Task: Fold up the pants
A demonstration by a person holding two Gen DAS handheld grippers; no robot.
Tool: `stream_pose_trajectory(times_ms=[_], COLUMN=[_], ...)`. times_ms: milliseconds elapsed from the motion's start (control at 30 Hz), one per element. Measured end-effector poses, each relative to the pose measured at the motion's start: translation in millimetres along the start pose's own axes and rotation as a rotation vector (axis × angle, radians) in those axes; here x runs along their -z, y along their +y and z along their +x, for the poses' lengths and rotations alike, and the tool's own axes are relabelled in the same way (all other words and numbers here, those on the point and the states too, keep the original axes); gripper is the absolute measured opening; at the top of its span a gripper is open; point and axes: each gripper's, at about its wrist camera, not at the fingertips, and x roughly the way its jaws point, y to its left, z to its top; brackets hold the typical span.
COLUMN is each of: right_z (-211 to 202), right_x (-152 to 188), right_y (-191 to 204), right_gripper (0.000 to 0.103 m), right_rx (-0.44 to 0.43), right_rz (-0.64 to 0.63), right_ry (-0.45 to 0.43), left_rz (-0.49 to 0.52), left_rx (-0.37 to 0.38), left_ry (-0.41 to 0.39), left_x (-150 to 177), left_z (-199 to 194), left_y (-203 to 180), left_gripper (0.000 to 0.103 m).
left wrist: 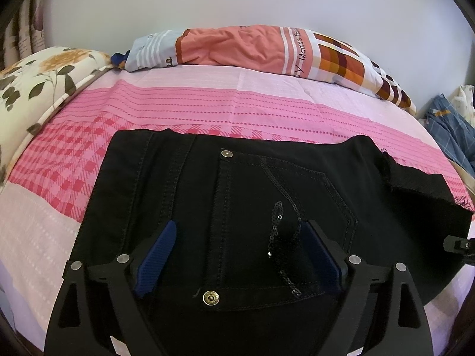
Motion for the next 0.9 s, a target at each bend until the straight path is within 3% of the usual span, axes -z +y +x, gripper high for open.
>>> stream_pose_trajectory(times_ms=[333,900], right_z=[12.4,28.5], right_x=[3.5,10.0], right_y=[9.8,20.6], right_gripper=[0.012,0.022], right_rx=[-0.013,-0.051], right_rz=[-0.014,-0.034], right_ry=[0.019,0.052], left_rz=[0.004,0.004], left_rx=[0.001,0.0], left_ry=[0.001,0.002], left_x=[0.4,0.4], left_z=[1.0,1.5], left_y=[-0.7,-1.3], left_gripper=[0.089,0.091])
